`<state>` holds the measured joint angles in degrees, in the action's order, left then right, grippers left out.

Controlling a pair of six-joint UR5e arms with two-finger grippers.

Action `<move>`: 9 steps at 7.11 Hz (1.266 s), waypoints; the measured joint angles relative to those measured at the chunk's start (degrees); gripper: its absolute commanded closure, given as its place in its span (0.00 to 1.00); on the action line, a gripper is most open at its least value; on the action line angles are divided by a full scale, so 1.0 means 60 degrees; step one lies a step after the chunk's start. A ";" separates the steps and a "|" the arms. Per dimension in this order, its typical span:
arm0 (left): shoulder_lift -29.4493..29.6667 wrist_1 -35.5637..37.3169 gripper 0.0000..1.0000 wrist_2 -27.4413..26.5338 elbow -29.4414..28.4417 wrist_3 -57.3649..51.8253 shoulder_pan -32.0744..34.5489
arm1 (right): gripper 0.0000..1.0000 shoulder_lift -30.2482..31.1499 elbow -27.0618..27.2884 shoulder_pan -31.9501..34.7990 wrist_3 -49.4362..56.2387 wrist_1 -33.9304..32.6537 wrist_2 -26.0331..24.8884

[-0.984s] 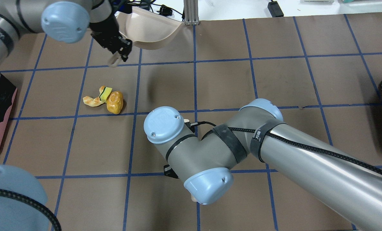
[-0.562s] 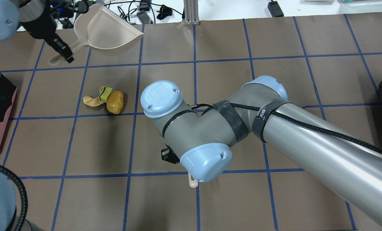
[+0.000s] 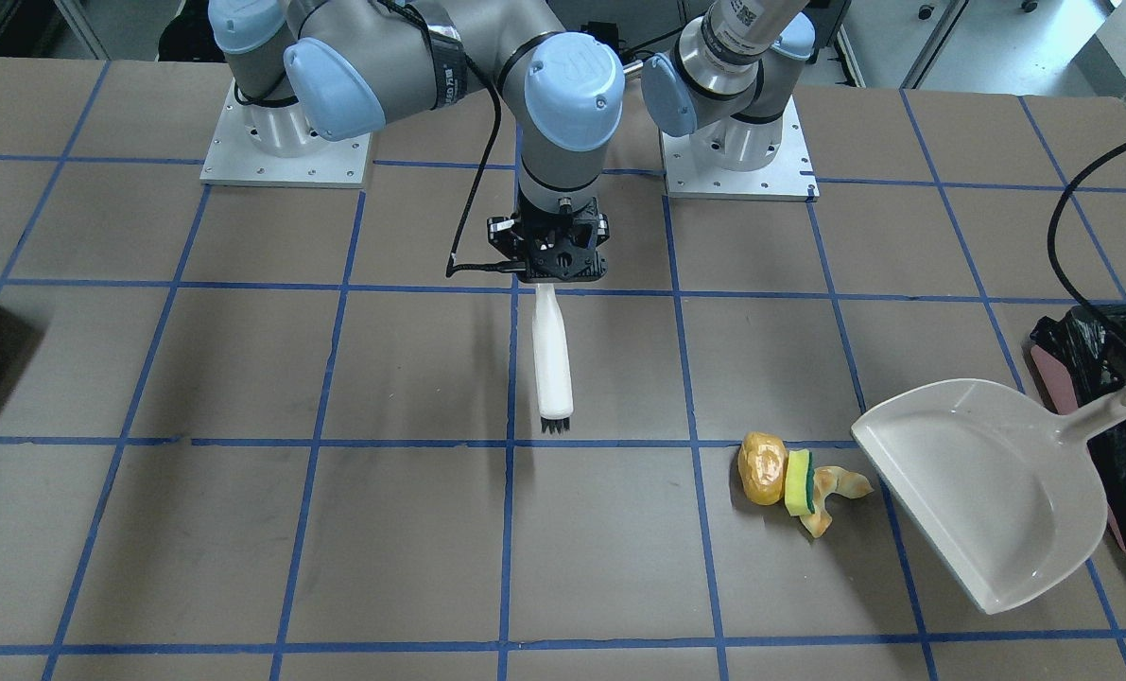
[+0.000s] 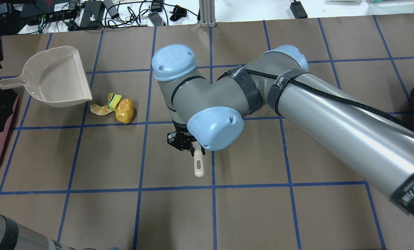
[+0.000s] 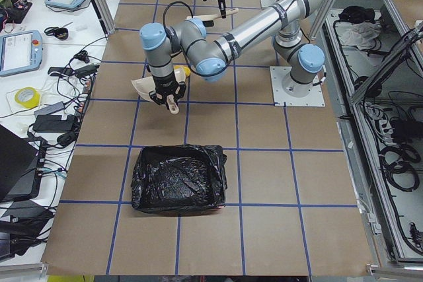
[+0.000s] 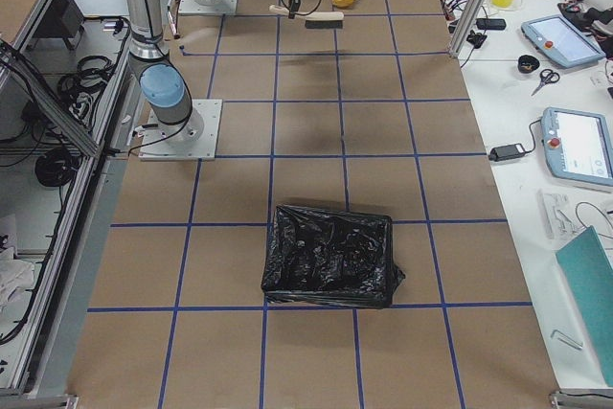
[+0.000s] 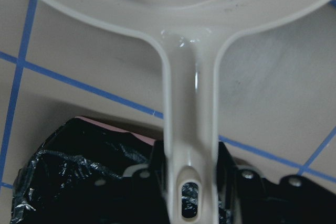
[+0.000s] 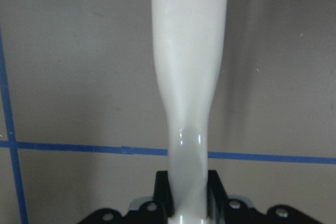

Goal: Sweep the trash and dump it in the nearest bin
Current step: 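Move the brush with the right gripper behind the sponge and yellow toy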

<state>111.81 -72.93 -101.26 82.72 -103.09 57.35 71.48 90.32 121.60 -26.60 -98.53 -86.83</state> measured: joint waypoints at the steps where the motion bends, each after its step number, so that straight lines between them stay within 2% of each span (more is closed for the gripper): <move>1: 0.0200 0.0620 1.00 -0.0132 0.0157 -0.0947 -0.0176 | 1.00 -0.0541 -0.0694 -0.0002 -0.0048 0.0104 0.0079; 4: 0.0961 0.1937 1.00 -0.0203 0.0335 -0.3200 -0.0305 | 1.00 -0.1768 -0.2106 0.0234 -0.0406 0.0281 0.0351; 9: 0.1846 0.2625 1.00 -0.0154 0.0605 -0.3630 -0.0222 | 1.00 -0.3645 -0.4252 0.0980 -0.1638 0.0750 0.0704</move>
<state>122.89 -57.19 -102.19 86.35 -124.87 56.02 49.61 64.81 127.48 -36.43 -94.04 -82.61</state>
